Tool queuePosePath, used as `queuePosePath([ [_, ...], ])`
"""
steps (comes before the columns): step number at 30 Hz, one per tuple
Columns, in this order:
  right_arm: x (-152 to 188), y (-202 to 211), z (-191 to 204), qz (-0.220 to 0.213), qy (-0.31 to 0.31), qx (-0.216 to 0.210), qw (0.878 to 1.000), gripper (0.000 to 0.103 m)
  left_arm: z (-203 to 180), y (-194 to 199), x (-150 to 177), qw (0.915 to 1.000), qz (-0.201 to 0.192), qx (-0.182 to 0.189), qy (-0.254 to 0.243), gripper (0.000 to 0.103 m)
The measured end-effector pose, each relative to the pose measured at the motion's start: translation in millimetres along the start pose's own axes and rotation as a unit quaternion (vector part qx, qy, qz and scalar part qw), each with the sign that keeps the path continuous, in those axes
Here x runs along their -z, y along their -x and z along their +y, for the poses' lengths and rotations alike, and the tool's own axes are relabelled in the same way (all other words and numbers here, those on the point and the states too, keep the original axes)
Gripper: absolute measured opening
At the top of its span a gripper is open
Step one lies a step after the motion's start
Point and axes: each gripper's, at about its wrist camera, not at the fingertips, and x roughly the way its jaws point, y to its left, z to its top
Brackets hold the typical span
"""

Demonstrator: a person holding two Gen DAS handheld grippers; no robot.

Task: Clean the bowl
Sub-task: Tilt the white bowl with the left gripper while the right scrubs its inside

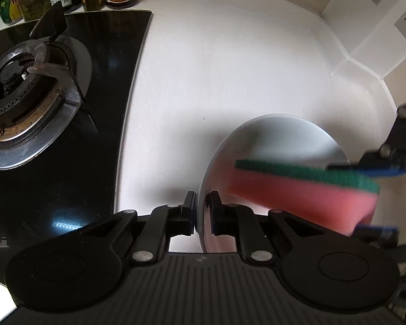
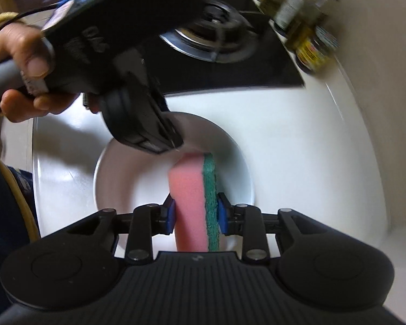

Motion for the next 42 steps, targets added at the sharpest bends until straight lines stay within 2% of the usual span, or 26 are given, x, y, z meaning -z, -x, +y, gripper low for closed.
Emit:
queuePosePath([
  [5, 0.9, 1.0, -5.7, 0.034, -0.042, -0.031, 0.998, 0.028, -2.7, 0.8, 4.1, 0.9999, -0.011, -0.007, -0.001, 0.013],
  [7, 8.8, 6.7, -14.6, 0.032, -0.083, -0.073, 0.993, 0.028, -3.4, -0.2, 3.1, 0.9999, -0.014, -0.007, -0.001, 0.014],
  [9, 14.5, 11.5, -22.2, 0.025, -0.122, -0.12, 0.985, 0.028, -3.4, -1.0, 3.0, 0.9999, -0.014, -0.004, -0.002, 0.014],
  [10, 19.0, 16.4, -28.8, 0.011, -0.159, -0.165, 0.973, 0.028, -3.9, -1.4, 2.4, 0.9999, -0.014, -0.003, -0.003, 0.014],
  [11, 21.9, 18.2, -34.8, 0.004, -0.18, -0.188, 0.966, 0.028, -4.2, -1.7, 2.0, 0.9999, -0.014, -0.002, -0.004, 0.014],
  [12, 29.8, 24.0, -37.7, -0.001, -0.189, -0.197, 0.962, 0.028, -3.8, -1.3, 2.5, 0.9999, -0.013, -0.003, -0.004, 0.014],
  [14, 40.0, 32.6, -51.5, -0.015, -0.233, -0.223, 0.946, 0.027, -3.1, -0.4, 3.7, 0.9999, -0.011, -0.005, -0.002, 0.013],
  [16, 45.3, 42.0, -59.2, -0.027, -0.242, -0.202, 0.949, 0.026, -4.1, 4.7, 8.7, 0.9999, -0.009, -0.013, -0.005, 0.009],
  [18, 45.5, 48.0, -62.7, -0.033, -0.229, -0.171, 0.958, 0.026, -7.3, 12.6, 14.7, 0.9996, -0.01, -0.023, -0.011, 0.008],
  [19, 42.7, 52.0, -62.2, -0.041, -0.203, -0.136, 0.969, 0.026, -7.4, 17.3, 17.6, 0.9996, -0.012, -0.023, -0.011, 0.008],
  [21, 33.6, 47.7, -56.8, -0.042, -0.16, -0.1, 0.981, 0.026, -5.1, 23.3, 22.3, 0.9998, -0.011, -0.016, 0.002, 0.007],
  [25, 15.9, 30.1, -41.3, -0.039, -0.075, -0.038, 0.996, 0.026, 0.5, 28.4, 31.0, 0.9997, -0.009, -0.002, 0.021, 0.01],
  [28, 5.9, 9.6, -29.9, -0.029, -0.048, -0.051, 0.997, 0.026, 3.2, 29.9, 34.2, 0.9997, -0.012, 0.003, 0.019, 0.011],
  [31, -0.1, 0.2, -15.7, -0.038, -0.006, -0.049, 0.998, 0.028, 11.3, 29.5, 33.2, 0.9994, -0.011, 0.013, 0.031, 0.01],
  [36, 12.2, 0.8, -0.3, -0.033, 0.065, -0.068, 0.995, 0.028, 24.1, 34.5, 23.8, 0.9984, -0.016, 0.026, 0.049, 0.006],
  [40, 26.2, 14.5, 15.3, -0.043, 0.144, -0.144, 0.978, 0.028, 16.2, 26.0, 1.9, 0.9998, 0.002, 0.013, -0.013, 0.008],
  [42, 28.5, 13.7, 19.8, -0.051, 0.158, -0.132, 0.977, 0.028, 6.2, 17.3, -12.6, 0.9972, 0.026, 0.012, -0.069, 0.008],
])
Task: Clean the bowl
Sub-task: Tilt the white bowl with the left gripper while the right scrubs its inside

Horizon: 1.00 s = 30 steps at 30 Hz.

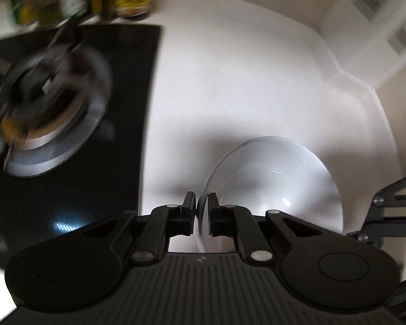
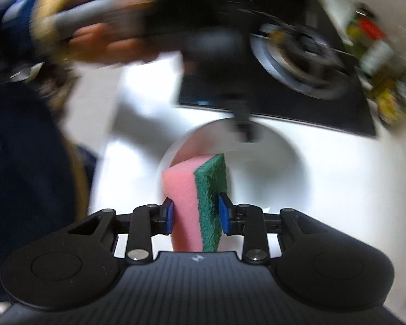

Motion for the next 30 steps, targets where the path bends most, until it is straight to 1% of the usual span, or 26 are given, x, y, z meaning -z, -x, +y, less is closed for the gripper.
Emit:
queuePosePath([
  [1, 0.6, 0.0, -1.7, -0.001, 0.0, 0.0, 1.0, 0.028, -5.1, -6.1, -10.9, 0.9992, 0.019, 0.002, -0.035, 0.009],
  [3, 3.3, 0.3, -2.0, -0.005, 0.012, -0.001, 1.0, 0.028, -11.2, -16.6, -25.0, 0.9961, 0.047, 0.01, -0.073, 0.01],
  [5, 7.6, 1.6, -0.2, -0.008, 0.028, -0.001, 1.0, 0.028, -15.3, -29.7, -40.7, 0.9922, 0.083, 0.021, -0.091, 0.011],
  [6, 9.7, 2.7, 0.1, -0.009, 0.032, 0.0, 0.999, 0.028, -16.7, -30.7, -42.7, 0.9923, 0.087, 0.02, -0.086, 0.011],
  [8, 13.2, 5.7, -15.6, -0.018, -0.043, 0.008, 0.999, 0.027, -18.7, -33.0, -42.6, 0.9935, 0.081, 0.013, -0.079, 0.012],
  [9, 14.3, 6.2, -20.7, -0.022, -0.067, 0.019, 0.997, 0.027, -19.1, -32.6, -41.0, 0.9946, 0.078, 0.01, -0.068, 0.012],
  [10, 14.5, 4.7, -26.4, -0.03, -0.109, 0.04, 0.993, 0.027, -19.6, -32.0, -38.9, 0.9957, 0.074, 0.006, -0.056, 0.013],
  [12, 14.8, 1.7, -37.6, -0.045, -0.192, 0.081, 0.977, 0.027, -21.0, -30.9, -34.7, 0.9971, 0.065, -0.003, -0.04, 0.013],
  [16, 1.1, -6.7, -33.1, -0.082, -0.249, 0.105, 0.959, 0.027, -25.0, -26.6, -27.8, 0.998, 0.051, -0.027, -0.027, 0.014],
  [18, -2.8, -9.3, -23.9, -0.08, -0.198, 0.093, 0.973, 0.028, -23.4, -24.7, -24.4, 0.9983, 0.048, -0.025, -0.02, 0.012],
  [20, -2.5, -9.5, -15.4, -0.076, -0.129, 0.067, 0.986, 0.028, -17.5, -22.1, -19.8, 0.9986, 0.051, -0.014, -0.008, 0.011],
  [21, -2.6, -10.2, -14.3, -0.074, -0.109, 0.059, 0.99, 0.028, -13.5, -20.6, -17.9, 0.9986, 0.053, -0.008, -0.003, 0.009],
  [22, 1.3, -8.5, -8.6, -0.067, -0.057, 0.039, 0.995, 0.028, -8.4, -19.6, -13.4, 0.9982, 0.059, 0.005, 0.005, 0.007],
  [23, 5.9, -6.4, -4.2, -0.063, -0.011, 0.022, 0.998, 0.028, -4.9, -17.5, -8.6, 0.9976, 0.065, 0.019, 0.012, 0.006],
  [24, 10.0, -4.6, -2.6, -0.058, 0.016, 0.015, 0.998, 0.028, -2.1, -15.7, -3.5, 0.9967, 0.072, 0.032, 0.018, 0.005],
  [25, 19.0, -1.5, -0.5, -0.044, 0.069, -0.007, 0.997, 0.028, -2.1, -15.3, 2.8, 0.9958, 0.076, 0.046, 0.02, 0.006],
  [27, 31.0, 5.2, -4.6, -0.026, 0.113, -0.032, 0.993, 0.028, -2.8, -14.1, 15.3, 0.9936, 0.085, 0.071, 0.023, 0.01],
  [28, 36.0, 8.2, -7.6, -0.014, 0.131, -0.043, 0.99, 0.028, -7.8, -12.0, 21.7, 0.9939, 0.084, 0.07, 0.015, 0.012],
  [30, 40.9, 12.8, -15.0, 0.007, 0.141, -0.052, 0.989, 0.027, -18.0, -8.8, 30.0, 0.9947, 0.082, 0.062, -0.003, 0.014],
])
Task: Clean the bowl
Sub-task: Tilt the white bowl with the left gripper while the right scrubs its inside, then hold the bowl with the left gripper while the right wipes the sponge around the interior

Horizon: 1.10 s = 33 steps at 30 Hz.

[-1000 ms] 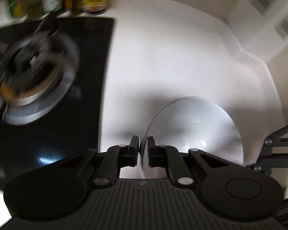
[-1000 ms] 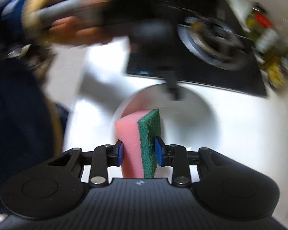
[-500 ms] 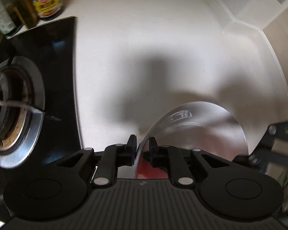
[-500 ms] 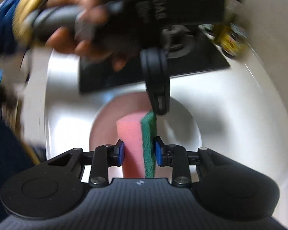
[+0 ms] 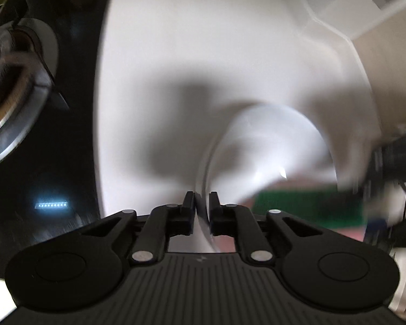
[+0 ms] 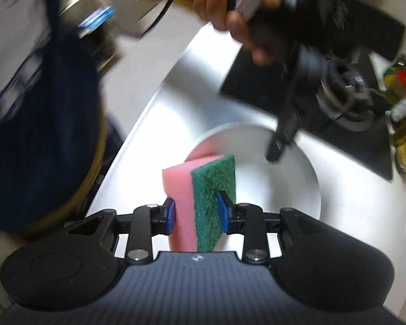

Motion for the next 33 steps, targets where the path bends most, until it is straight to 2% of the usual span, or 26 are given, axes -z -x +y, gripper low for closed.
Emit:
queuePosePath([
  [3, 7.2, 5.2, -10.3, 0.034, 0.0, 0.004, 0.999, 0.026, -6.4, -0.2, -6.4, 0.9998, -0.003, -0.018, -0.008, 0.011],
  [5, 0.5, 1.6, -13.2, 0.041, -0.032, 0.031, 0.998, 0.026, -2.4, -0.1, -20.6, 0.9996, -0.008, -0.027, -0.001, 0.007],
  [8, -11.6, -3.0, -11.1, 0.017, -0.058, 0.057, 0.997, 0.026, 0.5, -1.7, -44.4, 0.9989, -0.016, -0.044, -0.004, 0.006],
  [13, -29.1, -14.5, 2.9, -0.029, -0.117, 0.122, 0.985, 0.026, -17.0, -8.5, -70.1, 0.996, -0.016, -0.082, -0.033, 0.016],
  [15, -31.2, -16.6, 3.8, -0.048, -0.142, 0.129, 0.98, 0.027, -23.0, -10.4, -73.1, 0.9954, -0.015, -0.085, -0.042, 0.019],
  [20, -22.6, -13.8, 15.2, -0.059, -0.057, 0.074, 0.994, 0.027, -26.9, -14.8, -66.1, 0.9958, -0.021, -0.074, -0.05, 0.02],
  [21, -19.4, -10.7, 15.1, -0.059, -0.045, 0.06, 0.995, 0.027, -26.0, -14.3, -61.1, 0.9958, -0.023, -0.073, -0.049, 0.017],
  [22, -10.5, -4.4, 15.0, -0.046, -0.004, 0.033, 0.998, 0.027, -25.0, -14.0, -56.0, 0.996, -0.025, -0.071, -0.047, 0.012],
  [25, 0.9, 7.2, 8.4, -0.011, 0.001, 0.02, 1.0, 0.026, -16.8, -10.6, -40.7, 0.9987, -0.02, -0.046, -0.007, 0.004],
  [27, 2.9, 10.8, -7.5, -0.001, -0.064, 0.044, 0.997, 0.025, -9.7, -7.6, -32.4, 0.9983, -0.019, -0.037, 0.04, 0.004],
  [28, 3.9, 12.4, -15.6, -0.002, -0.102, 0.058, 0.993, 0.025, -5.8, -5.7, -26.8, 0.9962, -0.023, -0.037, 0.075, 0.004],
  [31, -5.2, 5.9, -15.7, -0.018, -0.159, 0.097, 0.982, 0.026, 5.8, -2.7, -17.1, 0.9856, -0.031, -0.029, 0.164, 0.005],
  [33, -16.0, 0.0, -11.3, -0.026, -0.19, 0.126, 0.973, 0.025, 7.0, -2.0, -16.4, 0.982, -0.037, -0.034, 0.182, 0.006],
])
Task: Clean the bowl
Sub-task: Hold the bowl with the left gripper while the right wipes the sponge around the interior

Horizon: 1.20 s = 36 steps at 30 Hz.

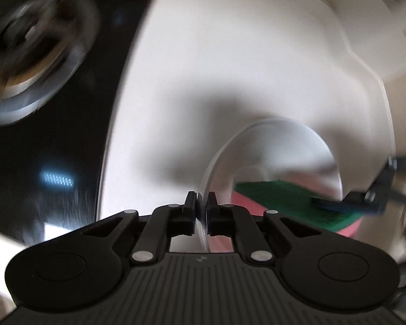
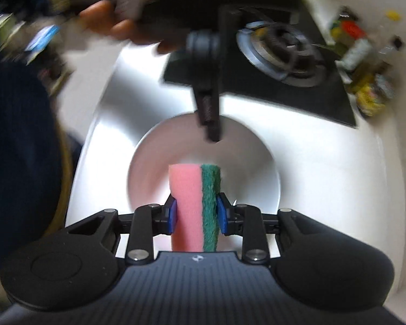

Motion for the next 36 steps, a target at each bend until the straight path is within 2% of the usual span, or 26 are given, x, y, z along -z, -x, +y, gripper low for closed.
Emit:
queuePosePath([
  [2, -11.5, -5.1, 11.3, -0.013, -0.049, 0.033, 0.998, 0.026, -4.5, 0.1, -2.8, 0.9998, -0.01, -0.014, -0.009, 0.006],
  [5, -16.2, -7.5, 29.7, -0.045, -0.02, 0.01, 0.999, 0.026, -11.5, -1.0, -9.6, 0.9987, -0.014, -0.026, -0.042, 0.006],
  [8, -14.1, -12.7, 34.5, -0.038, 0.051, -0.014, 0.998, 0.027, -12.7, -1.8, -11.9, 0.9974, -0.016, -0.019, -0.067, 0.005],
  [13, -7.5, -8.9, 22.6, -0.025, 0.111, -0.058, 0.992, 0.027, -15.8, -1.8, -6.3, 0.9954, -0.014, -0.008, -0.095, 0.004],
  [15, -7.2, -6.5, 15.8, -0.024, 0.101, -0.056, 0.993, 0.027, -19.5, -1.6, -3.7, 0.995, -0.016, -0.014, -0.097, 0.004],
  [18, -8.8, 6.5, 20.5, -0.042, 0.019, -0.038, 0.998, 0.026, -23.5, 0.1, -1.8, 0.9953, -0.022, -0.029, -0.09, 0.004],
  [21, -13.6, 2.4, 29.9, -0.058, 0.007, -0.021, 0.998, 0.026, -26.4, 3.0, -2.6, 0.9953, -0.026, -0.043, -0.083, 0.005],
  [25, -11.5, 3.9, 45.8, -0.062, 0.063, -0.024, 0.996, 0.026, -25.4, 2.1, 1.9, 0.995, -0.035, -0.045, -0.082, 0.005],
  [28, 0.7, 8.5, 51.6, -0.056, 0.126, -0.049, 0.989, 0.027, -16.6, 7.5, 7.7, 0.9962, -0.032, -0.029, -0.076, 0.005],
  [31, 13.0, 11.6, 46.7, -0.044, 0.163, -0.078, 0.983, 0.027, -18.1, 10.9, 17.4, 0.995, -0.034, -0.018, -0.092, 0.005],
  [33, 20.0, 15.0, 40.3, -0.032, 0.179, -0.089, 0.979, 0.028, -21.7, 13.5, 26.3, 0.993, -0.039, -0.026, -0.109, 0.006],
  [36, 25.3, 20.3, 25.5, -0.017, 0.176, -0.08, 0.981, 0.027, -25.1, 18.0, 36.4, 0.9896, -0.036, -0.032, -0.135, 0.009],
])
